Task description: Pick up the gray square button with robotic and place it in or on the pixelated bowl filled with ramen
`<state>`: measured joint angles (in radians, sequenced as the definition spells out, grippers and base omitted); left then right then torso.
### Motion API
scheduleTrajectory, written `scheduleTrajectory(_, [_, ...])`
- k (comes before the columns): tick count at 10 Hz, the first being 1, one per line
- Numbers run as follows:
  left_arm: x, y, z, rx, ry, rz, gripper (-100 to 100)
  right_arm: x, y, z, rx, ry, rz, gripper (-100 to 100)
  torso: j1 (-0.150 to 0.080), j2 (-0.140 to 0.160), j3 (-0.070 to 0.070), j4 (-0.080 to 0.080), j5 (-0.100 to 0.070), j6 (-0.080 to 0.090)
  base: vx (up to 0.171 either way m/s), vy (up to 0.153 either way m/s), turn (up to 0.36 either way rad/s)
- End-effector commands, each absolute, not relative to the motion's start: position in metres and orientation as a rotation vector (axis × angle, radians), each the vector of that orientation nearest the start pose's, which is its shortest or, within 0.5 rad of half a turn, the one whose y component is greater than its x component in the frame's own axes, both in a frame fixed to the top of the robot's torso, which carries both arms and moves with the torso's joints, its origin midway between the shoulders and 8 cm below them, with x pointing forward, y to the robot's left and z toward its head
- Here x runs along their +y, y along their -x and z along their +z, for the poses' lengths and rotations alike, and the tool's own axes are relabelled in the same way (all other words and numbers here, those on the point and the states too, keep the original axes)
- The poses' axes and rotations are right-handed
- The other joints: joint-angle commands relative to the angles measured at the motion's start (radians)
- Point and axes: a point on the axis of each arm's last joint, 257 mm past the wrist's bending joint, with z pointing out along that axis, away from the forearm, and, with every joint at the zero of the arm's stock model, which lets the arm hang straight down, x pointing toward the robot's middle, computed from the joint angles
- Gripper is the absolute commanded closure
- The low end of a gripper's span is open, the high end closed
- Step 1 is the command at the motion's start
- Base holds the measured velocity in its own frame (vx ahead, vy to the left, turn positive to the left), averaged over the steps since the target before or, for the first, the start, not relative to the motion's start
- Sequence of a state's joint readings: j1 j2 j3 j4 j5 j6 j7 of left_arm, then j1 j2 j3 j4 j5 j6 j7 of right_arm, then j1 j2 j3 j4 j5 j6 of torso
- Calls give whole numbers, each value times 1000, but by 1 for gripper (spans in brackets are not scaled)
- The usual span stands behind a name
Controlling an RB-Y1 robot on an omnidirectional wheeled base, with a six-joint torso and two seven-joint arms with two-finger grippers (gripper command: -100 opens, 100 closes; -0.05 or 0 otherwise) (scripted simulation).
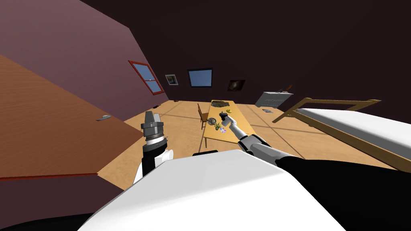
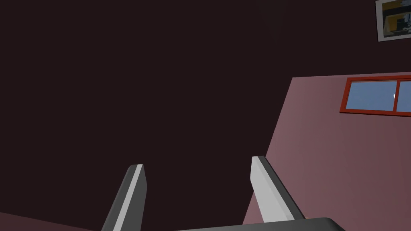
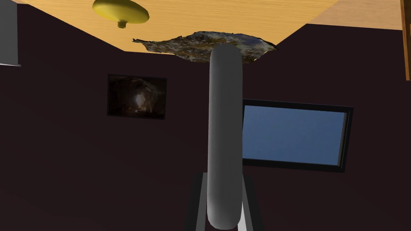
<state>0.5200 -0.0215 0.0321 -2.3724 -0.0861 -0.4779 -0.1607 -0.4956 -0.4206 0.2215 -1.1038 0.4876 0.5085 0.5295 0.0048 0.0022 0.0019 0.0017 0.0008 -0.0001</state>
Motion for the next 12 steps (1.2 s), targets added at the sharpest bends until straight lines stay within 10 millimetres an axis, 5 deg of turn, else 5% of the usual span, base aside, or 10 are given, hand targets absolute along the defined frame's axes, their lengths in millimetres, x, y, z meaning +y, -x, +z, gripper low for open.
scheduleTrajectory(1, [280,-327,54,641,515,-1064,0,-359,-645,-252,1898,-264,-235,100,0,0,0,0,0,0,11,57,80])
scheduleTrajectory(12, [280,-327,54,641,515,-1064,0,-357,-621,-305,2103,-422,-238,100,1,-4,-3,-2,-2,-1,33,75,75])
